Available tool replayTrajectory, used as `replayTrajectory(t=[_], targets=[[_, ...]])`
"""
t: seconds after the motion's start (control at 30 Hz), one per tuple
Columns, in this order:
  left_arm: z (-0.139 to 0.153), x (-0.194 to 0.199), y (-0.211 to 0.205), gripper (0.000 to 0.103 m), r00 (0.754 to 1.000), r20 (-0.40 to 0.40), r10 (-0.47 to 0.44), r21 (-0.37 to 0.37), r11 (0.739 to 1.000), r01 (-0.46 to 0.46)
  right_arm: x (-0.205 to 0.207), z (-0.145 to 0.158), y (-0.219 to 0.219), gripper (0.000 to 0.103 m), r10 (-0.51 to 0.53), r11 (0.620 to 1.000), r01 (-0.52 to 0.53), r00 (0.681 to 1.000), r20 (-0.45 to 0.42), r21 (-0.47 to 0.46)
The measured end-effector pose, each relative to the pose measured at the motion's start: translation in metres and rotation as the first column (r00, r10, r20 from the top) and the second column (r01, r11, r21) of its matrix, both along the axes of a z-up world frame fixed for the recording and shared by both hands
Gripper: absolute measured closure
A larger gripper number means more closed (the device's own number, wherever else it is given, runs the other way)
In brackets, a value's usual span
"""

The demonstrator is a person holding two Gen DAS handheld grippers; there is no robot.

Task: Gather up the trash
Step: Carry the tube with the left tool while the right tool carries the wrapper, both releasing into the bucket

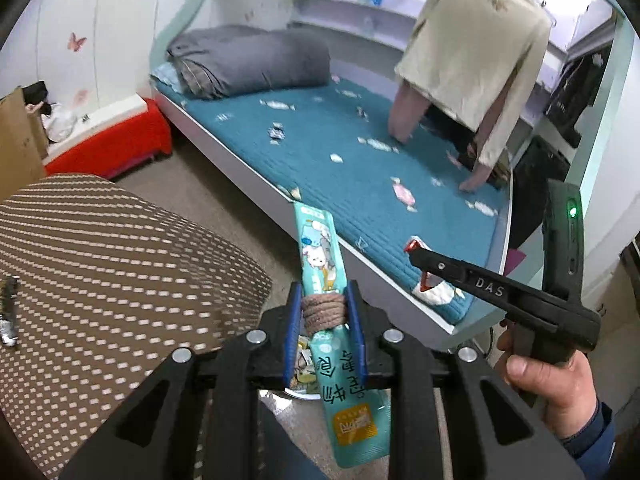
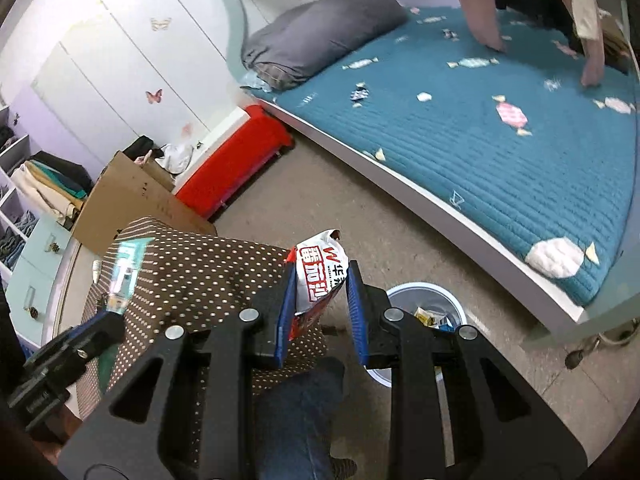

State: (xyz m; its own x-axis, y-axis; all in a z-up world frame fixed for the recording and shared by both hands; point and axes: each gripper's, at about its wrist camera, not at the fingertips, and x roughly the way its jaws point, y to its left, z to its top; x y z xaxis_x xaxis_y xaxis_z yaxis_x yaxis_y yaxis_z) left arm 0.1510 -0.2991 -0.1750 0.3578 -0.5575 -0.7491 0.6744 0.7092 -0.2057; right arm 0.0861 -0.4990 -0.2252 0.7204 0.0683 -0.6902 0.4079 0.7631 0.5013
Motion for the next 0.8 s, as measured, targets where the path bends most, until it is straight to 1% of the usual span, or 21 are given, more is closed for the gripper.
replayTrajectory(t=[0.13,0.2,0.33,0.47,0.53,0.57,0.6,0.63,0.67,0.7,0.73,0.77,0.8], targets=[[-0.020,0.008,-0.024,0.081,0.999,-0.032,-0.001,0.027,1.000,0.002,0.007,-0.013,-0.007,0.078,-0.001,1.000,0.001,1.000,-0.020,0.020],[-0.032,0.013,-0.033,0.081,0.998,-0.065,0.001,0.037,0.999,0.001,0.009,-0.020,-0.010,0.078,0.000,0.999,0.001,1.000,-0.029,0.035],[-0.052,0.020,-0.048,0.081,0.995,-0.104,-0.004,0.065,0.998,0.010,0.015,-0.030,-0.013,0.078,-0.004,0.998,0.007,0.999,-0.047,0.062],[-0.070,0.025,-0.063,0.081,0.993,-0.118,-0.016,0.107,0.994,0.029,0.019,-0.042,-0.019,0.077,-0.025,0.995,0.032,0.998,-0.065,0.096],[-0.079,0.028,-0.069,0.080,0.991,-0.131,-0.021,0.131,0.991,0.038,0.020,-0.049,-0.023,0.077,-0.035,0.992,0.044,0.996,-0.080,0.115],[-0.082,0.030,-0.073,0.077,0.991,-0.135,-0.022,0.136,0.990,0.041,0.020,-0.054,-0.026,0.076,-0.041,0.991,0.052,0.995,-0.091,0.126],[-0.085,0.030,-0.076,0.058,0.989,-0.144,-0.030,0.137,0.989,0.050,0.020,-0.060,-0.029,0.071,-0.052,0.988,0.066,0.994,-0.100,0.143],[-0.087,0.031,-0.078,0.044,0.989,-0.148,-0.029,0.138,0.989,0.050,0.019,-0.063,-0.031,0.047,-0.064,0.985,0.079,0.992,-0.105,0.151],[-0.086,0.032,-0.078,0.025,0.992,-0.126,-0.009,0.141,0.990,0.027,0.018,-0.066,-0.033,0.035,-0.080,0.983,0.097,0.991,-0.111,0.154],[-0.084,0.032,-0.076,0.020,0.995,-0.101,0.006,0.143,0.990,0.009,0.016,-0.069,-0.035,0.024,-0.091,0.981,0.108,0.990,-0.110,0.161],[-0.082,0.032,-0.075,0.019,0.997,-0.082,0.013,0.146,0.989,0.000,0.015,-0.072,-0.036,0.020,-0.096,0.979,0.114,0.989,-0.111,0.172],[-0.081,0.033,-0.074,0.017,0.997,-0.082,0.011,0.148,0.989,0.001,0.013,-0.074,-0.037,0.016,-0.103,0.976,0.123,0.988,-0.113,0.181],[-0.080,0.035,-0.073,0.016,0.996,-0.084,0.012,0.148,0.989,0.000,0.011,-0.076,-0.037,0.009,-0.112,0.974,0.132,0.987,-0.115,0.183]])
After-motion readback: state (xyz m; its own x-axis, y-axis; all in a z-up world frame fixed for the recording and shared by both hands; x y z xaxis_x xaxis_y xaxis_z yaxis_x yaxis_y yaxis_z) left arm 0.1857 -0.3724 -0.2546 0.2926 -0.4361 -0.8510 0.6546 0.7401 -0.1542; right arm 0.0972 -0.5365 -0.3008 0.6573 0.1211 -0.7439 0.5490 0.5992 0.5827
